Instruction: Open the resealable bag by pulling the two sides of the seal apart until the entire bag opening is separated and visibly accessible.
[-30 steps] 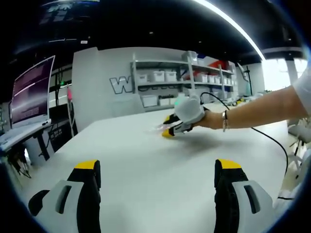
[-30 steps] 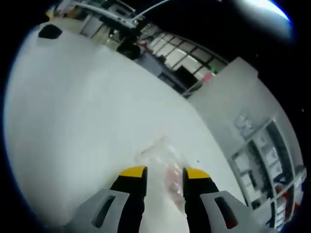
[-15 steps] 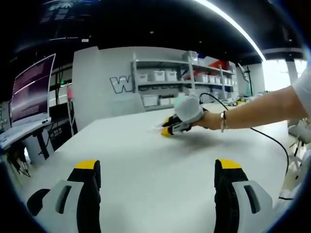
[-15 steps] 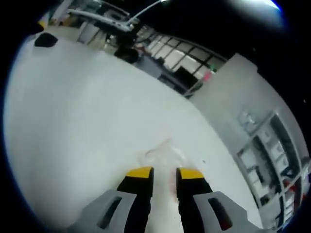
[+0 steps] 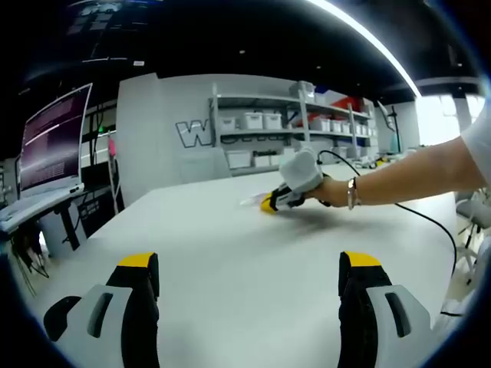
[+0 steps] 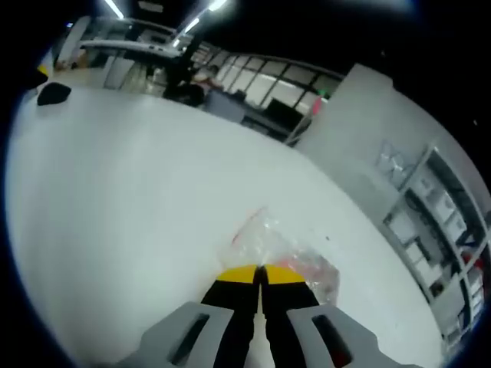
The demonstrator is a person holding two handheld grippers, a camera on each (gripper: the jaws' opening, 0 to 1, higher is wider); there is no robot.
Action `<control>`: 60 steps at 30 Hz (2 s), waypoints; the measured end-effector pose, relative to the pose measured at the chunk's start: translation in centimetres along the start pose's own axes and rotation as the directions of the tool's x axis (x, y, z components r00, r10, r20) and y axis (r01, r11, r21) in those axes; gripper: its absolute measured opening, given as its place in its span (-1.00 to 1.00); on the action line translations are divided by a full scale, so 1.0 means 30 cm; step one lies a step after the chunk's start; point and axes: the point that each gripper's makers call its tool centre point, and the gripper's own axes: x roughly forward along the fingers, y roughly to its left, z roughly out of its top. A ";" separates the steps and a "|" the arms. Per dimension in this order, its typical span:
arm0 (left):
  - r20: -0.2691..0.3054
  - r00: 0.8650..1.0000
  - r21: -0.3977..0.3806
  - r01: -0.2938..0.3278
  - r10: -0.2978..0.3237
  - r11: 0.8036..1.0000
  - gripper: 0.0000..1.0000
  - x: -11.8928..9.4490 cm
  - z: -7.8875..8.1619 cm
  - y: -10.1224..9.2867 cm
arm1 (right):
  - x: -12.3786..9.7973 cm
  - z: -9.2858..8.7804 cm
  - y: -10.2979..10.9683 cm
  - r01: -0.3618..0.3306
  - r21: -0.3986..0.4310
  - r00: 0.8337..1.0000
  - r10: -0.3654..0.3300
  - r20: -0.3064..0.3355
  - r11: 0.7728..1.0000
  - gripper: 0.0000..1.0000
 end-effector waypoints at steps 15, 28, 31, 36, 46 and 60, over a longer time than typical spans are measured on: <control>0.004 1.000 0.001 0.000 0.000 1.000 0.90 -0.002 0.007 0.000 | -0.037 0.030 -0.069 0.028 0.259 0.997 -0.047 0.067 0.966 -1.00; 0.005 1.000 0.008 0.008 -0.008 1.000 0.90 0.003 0.014 -0.014 | -0.147 0.086 -0.262 0.084 0.499 0.968 -0.190 0.166 0.862 -1.00; 0.008 1.000 0.010 0.007 -0.007 1.000 0.90 0.001 0.020 -0.014 | -0.166 0.081 -0.294 0.088 0.535 0.962 -0.212 0.174 0.840 -1.00; 0.005 1.000 0.012 0.004 -0.004 1.000 0.90 -0.001 0.020 -0.016 | -0.187 0.080 -0.309 0.075 0.567 0.955 -0.223 0.197 0.820 -1.00; 0.007 1.000 0.022 0.008 -0.008 1.000 0.90 0.000 0.032 -0.032 | -0.230 0.153 -0.304 0.041 0.565 0.938 -0.226 0.262 0.824 -1.00; 0.016 1.000 0.024 0.006 -0.006 1.000 0.90 -0.013 0.044 -0.036 | -0.248 0.176 -0.275 0.026 0.549 0.936 -0.214 0.281 0.835 -1.00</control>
